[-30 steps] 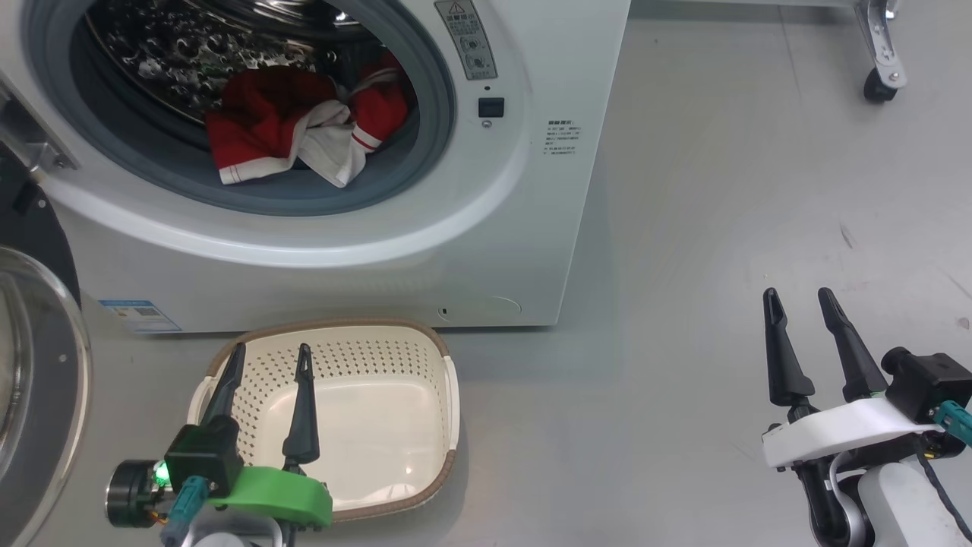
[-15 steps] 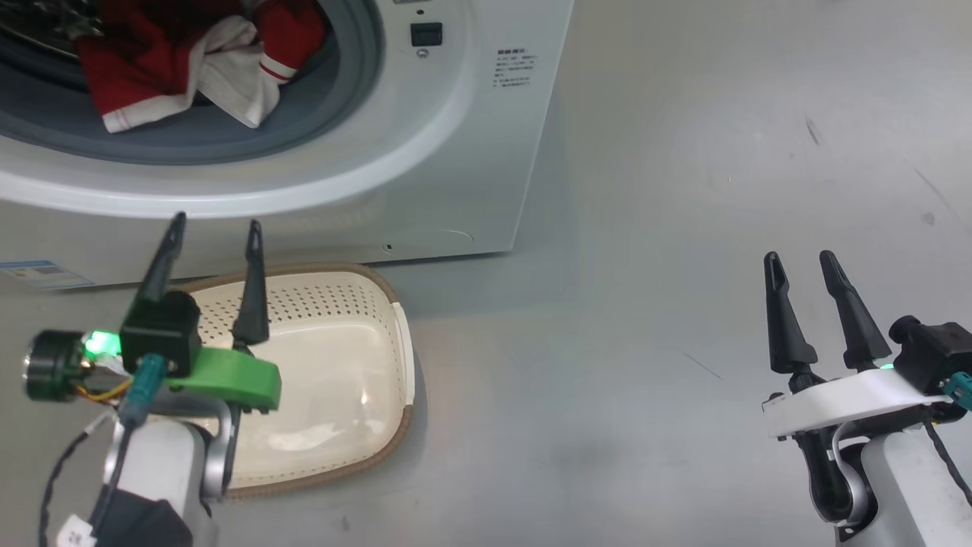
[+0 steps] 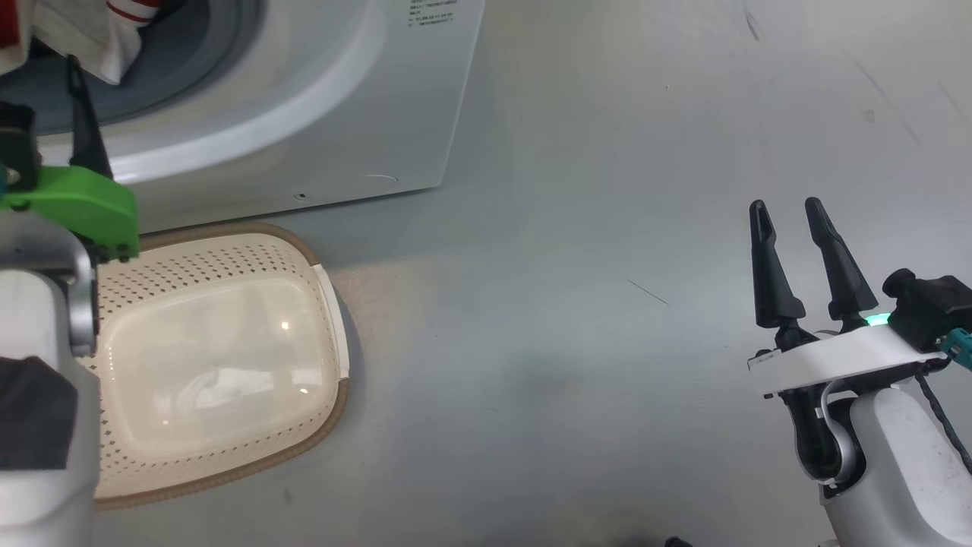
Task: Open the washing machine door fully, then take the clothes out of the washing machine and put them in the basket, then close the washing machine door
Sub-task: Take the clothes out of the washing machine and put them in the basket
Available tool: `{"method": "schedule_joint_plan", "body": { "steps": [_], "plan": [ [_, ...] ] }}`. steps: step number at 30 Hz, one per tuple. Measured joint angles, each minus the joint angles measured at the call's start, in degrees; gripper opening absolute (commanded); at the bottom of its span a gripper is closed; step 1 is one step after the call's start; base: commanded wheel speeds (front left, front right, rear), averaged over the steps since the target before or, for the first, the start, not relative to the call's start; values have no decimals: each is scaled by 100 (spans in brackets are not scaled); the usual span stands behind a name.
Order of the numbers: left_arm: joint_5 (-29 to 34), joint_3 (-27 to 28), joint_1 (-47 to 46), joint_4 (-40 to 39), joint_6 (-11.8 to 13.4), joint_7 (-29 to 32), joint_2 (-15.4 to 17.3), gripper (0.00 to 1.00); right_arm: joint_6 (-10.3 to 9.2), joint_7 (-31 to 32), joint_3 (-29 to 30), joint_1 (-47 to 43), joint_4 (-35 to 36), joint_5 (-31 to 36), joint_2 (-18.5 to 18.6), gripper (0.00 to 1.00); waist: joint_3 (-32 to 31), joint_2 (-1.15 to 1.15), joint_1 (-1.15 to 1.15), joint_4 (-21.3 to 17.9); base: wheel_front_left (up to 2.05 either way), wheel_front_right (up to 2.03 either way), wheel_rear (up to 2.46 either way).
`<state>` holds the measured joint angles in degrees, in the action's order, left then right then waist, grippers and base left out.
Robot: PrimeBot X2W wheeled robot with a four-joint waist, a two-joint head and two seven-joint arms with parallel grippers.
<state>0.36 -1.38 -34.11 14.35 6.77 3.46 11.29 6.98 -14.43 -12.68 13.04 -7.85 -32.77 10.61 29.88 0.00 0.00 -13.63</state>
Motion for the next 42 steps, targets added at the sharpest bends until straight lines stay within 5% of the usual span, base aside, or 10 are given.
{"method": "schedule_joint_plan", "body": {
  "steps": [13,25,42],
  "plan": [
    [335,485,-1224,721,1,1014,309,100,0,0,-241,366,2,-162,-74,100,539,0,0,-391,0,0,0],
    [620,379,-1937,1151,-58,1786,991,100,1,0,-347,652,-8,-261,-97,100,944,0,0,-624,0,0,0],
    [502,520,-2461,1633,-209,2579,1202,100,1,-1,-338,816,-42,-450,-167,100,1088,0,1,-744,0,0,0]
  ]
}}
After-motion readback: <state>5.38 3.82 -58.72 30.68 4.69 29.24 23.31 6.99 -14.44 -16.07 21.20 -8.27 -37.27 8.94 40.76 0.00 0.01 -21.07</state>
